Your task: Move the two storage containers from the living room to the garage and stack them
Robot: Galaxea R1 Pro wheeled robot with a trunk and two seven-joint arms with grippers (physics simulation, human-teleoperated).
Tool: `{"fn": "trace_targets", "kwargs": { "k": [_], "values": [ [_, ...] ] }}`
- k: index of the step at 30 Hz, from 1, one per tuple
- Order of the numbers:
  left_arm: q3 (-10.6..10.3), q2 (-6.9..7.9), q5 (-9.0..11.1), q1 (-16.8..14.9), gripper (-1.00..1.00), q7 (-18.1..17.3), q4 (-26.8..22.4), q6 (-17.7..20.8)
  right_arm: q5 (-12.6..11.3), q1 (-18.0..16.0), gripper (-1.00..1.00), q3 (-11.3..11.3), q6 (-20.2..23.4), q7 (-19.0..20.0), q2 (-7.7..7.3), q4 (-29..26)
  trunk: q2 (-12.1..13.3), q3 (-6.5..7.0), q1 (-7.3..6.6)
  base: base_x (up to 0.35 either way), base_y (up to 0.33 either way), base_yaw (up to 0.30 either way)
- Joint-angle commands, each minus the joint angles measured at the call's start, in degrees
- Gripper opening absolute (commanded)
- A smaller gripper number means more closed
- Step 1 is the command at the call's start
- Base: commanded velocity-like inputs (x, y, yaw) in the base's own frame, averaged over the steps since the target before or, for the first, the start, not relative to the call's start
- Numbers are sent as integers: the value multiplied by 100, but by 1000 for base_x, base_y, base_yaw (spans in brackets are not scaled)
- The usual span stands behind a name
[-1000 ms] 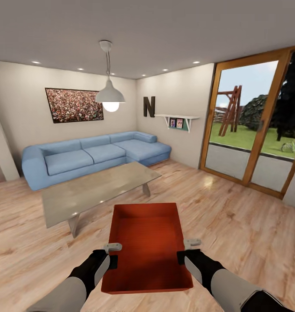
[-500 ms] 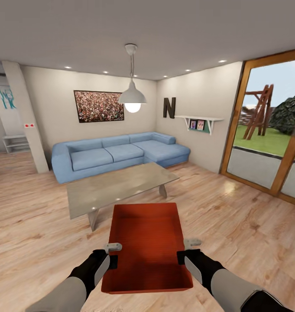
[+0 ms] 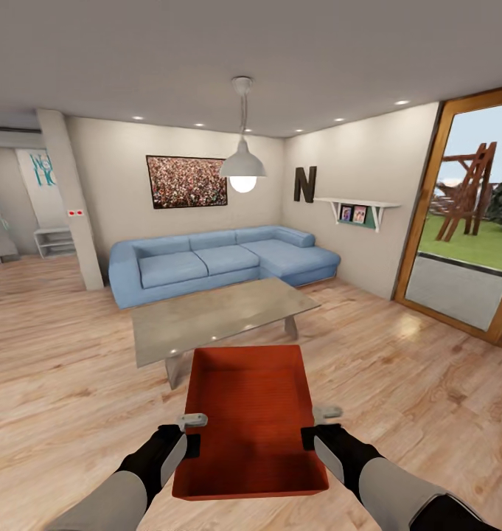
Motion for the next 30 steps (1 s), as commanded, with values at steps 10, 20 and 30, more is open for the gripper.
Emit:
{"fn": "trace_targets", "kwargs": {
  "k": [10,20,30],
  "values": [
    [-35,3,-77,4,-100,222,12,53,-39,-5,-100,103,-132,-35,-4,-117,-5,-4,2,0,0,273],
    [-35,3,-77,4,-100,221,9,53,-39,-5,-100,103,-134,-35,-4,-117,-5,-4,2,0,0,300],
    [-35,3,-77,4,-100,221,10,53,-38,-5,-100,103,-134,-35,-4,-117,-5,-4,2,0,0,300]
  ]
}}
